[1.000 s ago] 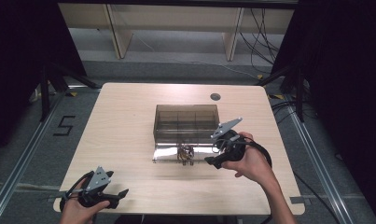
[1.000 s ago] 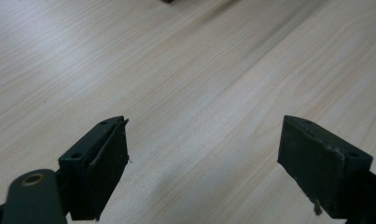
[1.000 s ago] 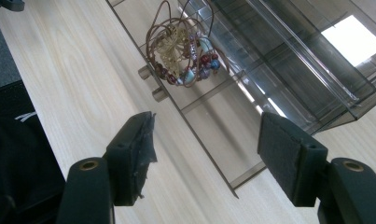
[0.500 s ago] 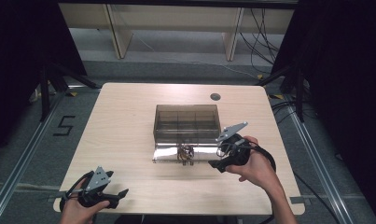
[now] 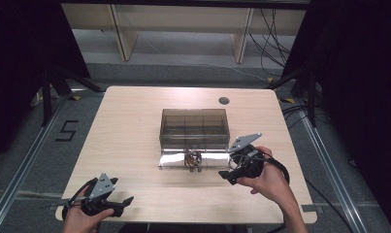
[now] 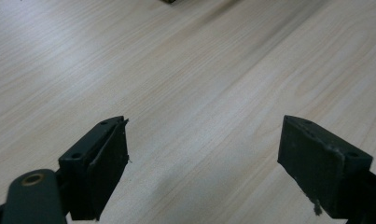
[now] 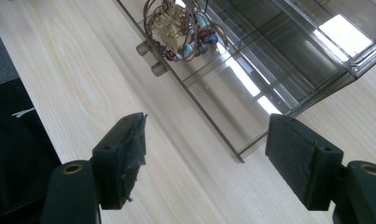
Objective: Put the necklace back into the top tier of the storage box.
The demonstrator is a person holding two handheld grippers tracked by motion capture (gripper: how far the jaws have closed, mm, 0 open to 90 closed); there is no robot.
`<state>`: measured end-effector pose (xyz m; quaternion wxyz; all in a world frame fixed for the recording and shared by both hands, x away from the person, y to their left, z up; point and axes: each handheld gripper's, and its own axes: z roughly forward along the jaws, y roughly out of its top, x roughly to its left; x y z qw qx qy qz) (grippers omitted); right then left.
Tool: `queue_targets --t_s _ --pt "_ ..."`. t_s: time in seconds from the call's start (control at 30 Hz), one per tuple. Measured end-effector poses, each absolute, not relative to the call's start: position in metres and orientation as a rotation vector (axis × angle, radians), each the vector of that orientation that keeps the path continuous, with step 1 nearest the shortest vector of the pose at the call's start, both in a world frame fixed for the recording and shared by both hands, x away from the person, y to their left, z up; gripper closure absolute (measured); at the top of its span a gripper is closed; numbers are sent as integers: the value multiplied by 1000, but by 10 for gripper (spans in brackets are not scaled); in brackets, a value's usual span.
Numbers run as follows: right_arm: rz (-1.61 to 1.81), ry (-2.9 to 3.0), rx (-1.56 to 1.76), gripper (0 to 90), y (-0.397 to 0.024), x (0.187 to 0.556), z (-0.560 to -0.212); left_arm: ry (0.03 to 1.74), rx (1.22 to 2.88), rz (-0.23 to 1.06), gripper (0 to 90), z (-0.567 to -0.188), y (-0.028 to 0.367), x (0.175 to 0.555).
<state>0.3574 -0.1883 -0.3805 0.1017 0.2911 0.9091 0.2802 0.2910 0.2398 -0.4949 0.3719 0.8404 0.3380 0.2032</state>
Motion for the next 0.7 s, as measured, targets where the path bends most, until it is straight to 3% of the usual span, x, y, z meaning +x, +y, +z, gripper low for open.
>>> queue_targets --t_s 0.6,0.7 --pt "857 2646 896 272 -196 342 -390 865 2143 508 158 -495 239 291" --pt "865 2645 872 266 -196 340 -392 813 2202 544 158 -491 243 292"
